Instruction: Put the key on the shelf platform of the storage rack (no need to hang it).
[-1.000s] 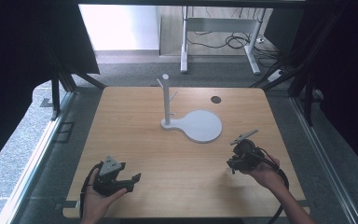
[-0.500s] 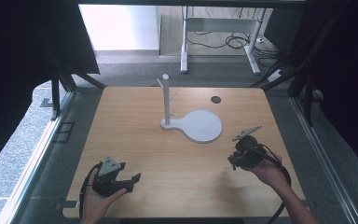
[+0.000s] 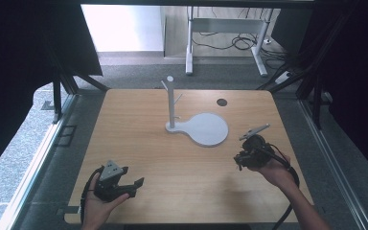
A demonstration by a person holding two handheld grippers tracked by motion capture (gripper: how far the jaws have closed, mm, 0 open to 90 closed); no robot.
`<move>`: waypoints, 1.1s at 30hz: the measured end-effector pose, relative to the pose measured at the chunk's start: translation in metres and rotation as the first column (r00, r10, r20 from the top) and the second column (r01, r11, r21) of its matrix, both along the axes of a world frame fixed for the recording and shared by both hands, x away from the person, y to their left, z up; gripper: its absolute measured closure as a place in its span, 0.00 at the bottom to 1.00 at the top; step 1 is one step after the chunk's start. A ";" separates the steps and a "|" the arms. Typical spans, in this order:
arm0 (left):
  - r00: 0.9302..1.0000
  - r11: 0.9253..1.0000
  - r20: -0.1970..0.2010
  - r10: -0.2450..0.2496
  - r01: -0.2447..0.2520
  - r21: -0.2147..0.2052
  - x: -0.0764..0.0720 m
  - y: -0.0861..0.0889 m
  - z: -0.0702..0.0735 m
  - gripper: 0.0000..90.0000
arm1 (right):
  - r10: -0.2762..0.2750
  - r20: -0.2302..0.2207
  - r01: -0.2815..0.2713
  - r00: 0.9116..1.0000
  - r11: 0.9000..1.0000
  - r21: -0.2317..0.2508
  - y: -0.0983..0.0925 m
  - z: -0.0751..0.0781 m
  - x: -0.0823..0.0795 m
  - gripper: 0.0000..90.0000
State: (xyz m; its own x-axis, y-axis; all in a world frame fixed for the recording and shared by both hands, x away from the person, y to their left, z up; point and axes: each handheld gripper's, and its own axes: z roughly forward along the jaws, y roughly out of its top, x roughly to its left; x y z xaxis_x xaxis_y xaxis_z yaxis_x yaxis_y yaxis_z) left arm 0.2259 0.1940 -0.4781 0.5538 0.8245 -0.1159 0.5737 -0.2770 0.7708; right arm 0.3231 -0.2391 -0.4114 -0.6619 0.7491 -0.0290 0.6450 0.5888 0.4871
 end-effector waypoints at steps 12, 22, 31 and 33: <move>1.000 1.000 -0.002 -0.011 0.011 0.002 0.000 -0.003 0.000 0.30 | 0.001 0.008 -0.001 1.000 1.000 0.006 0.004 0.009 0.008 0.73; 1.000 1.000 -0.001 -0.014 0.014 -0.002 -0.001 -0.002 0.001 0.30 | 0.005 0.012 -0.005 1.000 1.000 0.026 0.011 0.015 0.020 0.73; 1.000 1.000 -0.001 -0.018 0.018 -0.001 -0.001 -0.002 0.001 0.30 | 0.002 0.011 -0.003 1.000 0.999 0.045 0.015 0.018 0.033 0.73; 1.000 1.000 0.000 -0.017 0.017 -0.003 -0.001 -0.002 0.001 0.30 | 0.001 0.010 -0.002 1.000 0.999 0.046 0.015 0.019 0.036 0.73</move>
State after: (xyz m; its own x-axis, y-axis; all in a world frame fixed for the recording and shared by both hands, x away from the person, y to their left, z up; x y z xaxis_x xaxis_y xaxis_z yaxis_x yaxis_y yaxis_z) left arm 0.2250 0.1920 -0.4768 0.5676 0.8147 -0.1182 0.5689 -0.2844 0.7717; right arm 0.3588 -0.2239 -0.3920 -0.6628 0.7488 -0.0017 0.6390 0.5668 0.5201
